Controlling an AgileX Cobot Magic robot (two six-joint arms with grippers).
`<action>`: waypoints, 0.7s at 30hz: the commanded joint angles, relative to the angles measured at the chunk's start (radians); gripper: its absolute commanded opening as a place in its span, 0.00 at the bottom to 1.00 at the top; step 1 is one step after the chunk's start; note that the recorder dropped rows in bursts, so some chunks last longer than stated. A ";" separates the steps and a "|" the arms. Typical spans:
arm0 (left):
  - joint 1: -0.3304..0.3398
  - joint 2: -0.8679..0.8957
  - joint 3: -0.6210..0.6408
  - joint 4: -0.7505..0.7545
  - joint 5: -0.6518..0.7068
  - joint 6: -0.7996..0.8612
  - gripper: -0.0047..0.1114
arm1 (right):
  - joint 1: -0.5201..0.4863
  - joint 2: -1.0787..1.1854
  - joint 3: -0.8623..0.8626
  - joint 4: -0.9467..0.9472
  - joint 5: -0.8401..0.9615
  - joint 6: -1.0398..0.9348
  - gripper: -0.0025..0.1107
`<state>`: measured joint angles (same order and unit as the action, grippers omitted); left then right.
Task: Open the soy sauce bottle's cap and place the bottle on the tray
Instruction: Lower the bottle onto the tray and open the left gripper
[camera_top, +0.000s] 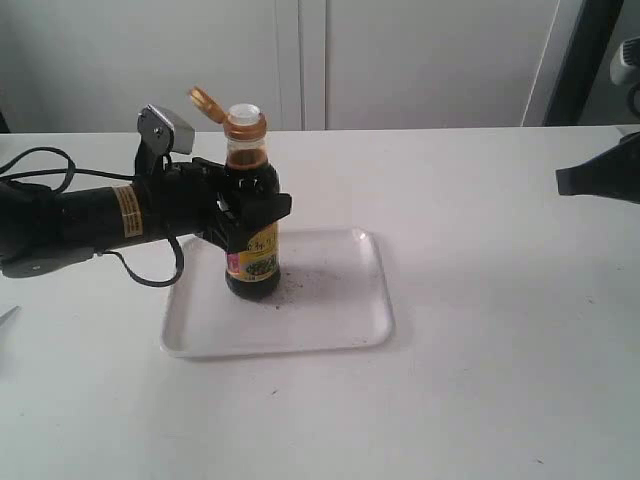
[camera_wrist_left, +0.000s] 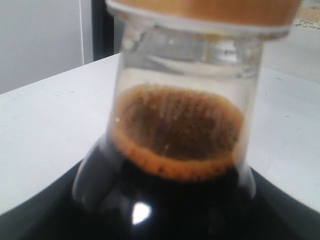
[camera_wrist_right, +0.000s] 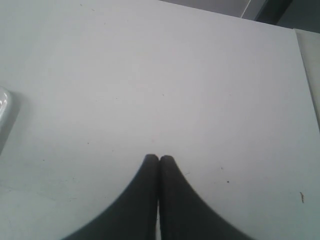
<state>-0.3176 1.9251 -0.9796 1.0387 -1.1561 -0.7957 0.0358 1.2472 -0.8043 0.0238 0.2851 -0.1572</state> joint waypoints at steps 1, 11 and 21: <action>0.022 -0.011 -0.006 0.053 -0.065 -0.046 0.51 | 0.003 0.002 0.007 0.006 -0.006 -0.003 0.02; 0.084 -0.017 -0.006 0.169 -0.065 -0.113 0.79 | 0.003 0.002 0.007 0.006 -0.006 -0.003 0.02; 0.085 -0.075 -0.006 0.219 -0.065 -0.121 0.79 | 0.003 0.002 0.007 0.006 -0.002 -0.003 0.02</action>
<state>-0.2339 1.8816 -0.9815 1.2337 -1.2081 -0.9067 0.0358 1.2472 -0.8043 0.0238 0.2851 -0.1572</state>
